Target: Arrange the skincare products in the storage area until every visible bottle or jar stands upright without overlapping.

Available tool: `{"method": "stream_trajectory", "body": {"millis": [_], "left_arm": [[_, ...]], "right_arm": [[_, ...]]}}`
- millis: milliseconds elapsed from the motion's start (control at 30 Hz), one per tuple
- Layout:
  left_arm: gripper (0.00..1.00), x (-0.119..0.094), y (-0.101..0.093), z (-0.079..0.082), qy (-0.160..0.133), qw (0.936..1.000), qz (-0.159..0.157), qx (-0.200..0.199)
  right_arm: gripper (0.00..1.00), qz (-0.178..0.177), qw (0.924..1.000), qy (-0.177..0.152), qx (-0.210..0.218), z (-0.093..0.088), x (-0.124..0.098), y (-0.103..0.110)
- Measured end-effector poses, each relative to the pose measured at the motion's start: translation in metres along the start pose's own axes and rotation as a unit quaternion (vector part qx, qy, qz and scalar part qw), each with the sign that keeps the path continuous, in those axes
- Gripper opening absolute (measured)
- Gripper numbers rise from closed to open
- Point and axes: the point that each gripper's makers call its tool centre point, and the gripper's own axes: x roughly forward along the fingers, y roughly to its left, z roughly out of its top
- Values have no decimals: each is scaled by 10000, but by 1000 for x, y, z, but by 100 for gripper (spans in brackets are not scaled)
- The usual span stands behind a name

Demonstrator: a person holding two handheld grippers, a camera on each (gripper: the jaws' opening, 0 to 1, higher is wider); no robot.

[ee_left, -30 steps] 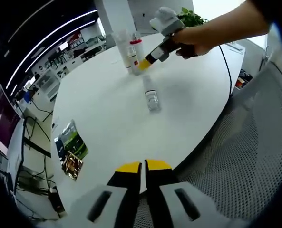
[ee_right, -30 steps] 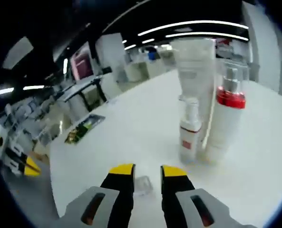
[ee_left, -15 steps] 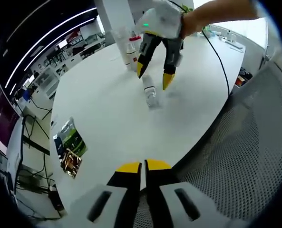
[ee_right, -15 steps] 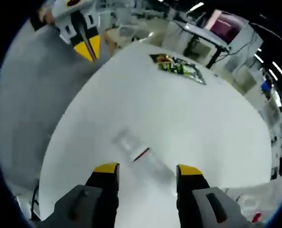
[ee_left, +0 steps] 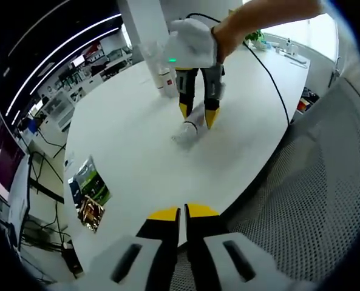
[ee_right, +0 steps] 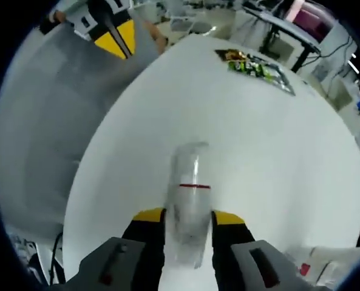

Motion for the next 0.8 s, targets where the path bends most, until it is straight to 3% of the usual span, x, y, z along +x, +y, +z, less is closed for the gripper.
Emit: {"method": "stream_trajectory", "body": {"millis": [33, 100, 133, 167, 200, 267, 300, 367, 400, 433, 467, 567, 600, 633, 667, 700, 733, 767, 800], "left_arm": [[0, -4, 3, 11, -254, 9996, 59, -121], [0, -11, 8, 24, -574, 9975, 123, -405], [2, -18, 14, 34, -800, 9908, 250, -1060], [3, -23, 16, 45, -1054, 9874, 289, -1147], [5, -31, 19, 62, -1477, 9778, 426, -1425], [7, -43, 15, 80, -1921, 9622, 391, -1892], [7, -45, 13, 82, -1967, 9595, 366, -1984], [6, -53, 7, 91, -2226, 9432, 253, -2454], [7, -58, 0, 96, -2376, 9268, 27, -2909], [8, -61, -2, 99, -2494, 9163, -61, -3132], [9, -65, -3, 102, -2597, 9066, -137, -3323], [13, -70, -6, 106, -2745, 8851, -367, -3741], [13, -70, -6, 107, -2754, 8724, -496, -4008], [13, -71, -4, 108, -2810, 8651, -532, -4122], [14, -73, -1, 110, -2912, 8524, -567, -4306], [15, -74, 1, 112, -2983, 8433, -587, -4432], [16, -76, 2, 113, -3009, 8352, -669, -4555], [16, -77, 2, 116, -3084, 8252, -730, -4675], [17, -80, 4, 121, -3253, 8109, -806, -4798]], "right_arm": [[24, -40, 9999, 20, -115, -2, 0, -1], [20, -60, 10000, 0, 58, -4, -2, 5], [20, -161, 9996, -89, 221, -4, -2, 6], [19, -196, 9992, -163, 319, -3, -1, 6], [19, -296, 9974, -244, 618, -4, -2, 6], [17, -489, 9926, -351, 1056, -7, -4, 6], [16, -692, 9900, -407, 1163, -8, -6, 3], [15, -965, 9792, -849, 1568, -4, -14, 3], [15, -989, 9716, -1114, 1837, 1, -19, 5], [15, -1047, 9576, -1530, 2206, 7, -27, 7], [15, -1079, 9488, -1719, 2420, 9, -33, 8], [15, -1059, 9165, -2384, 3031, 17, -53, 17], [15, -980, 9062, -2600, 3188, 22, -58, 20], [15, -857, 8880, -2960, 3414, 29, -68, 26], [15, -797, 8762, -3170, 3541, 33, -74, 29], [15, -725, 8573, -3443, 3759, 38, -84, 33], [15, -623, 8446, -3637, 3880, 42, -90, 36], [15, -530, 8271, -3936, 3978, 48, -101, 41], [15, -445, 8115, -4115, 4125, 52, -108, 45]]}}
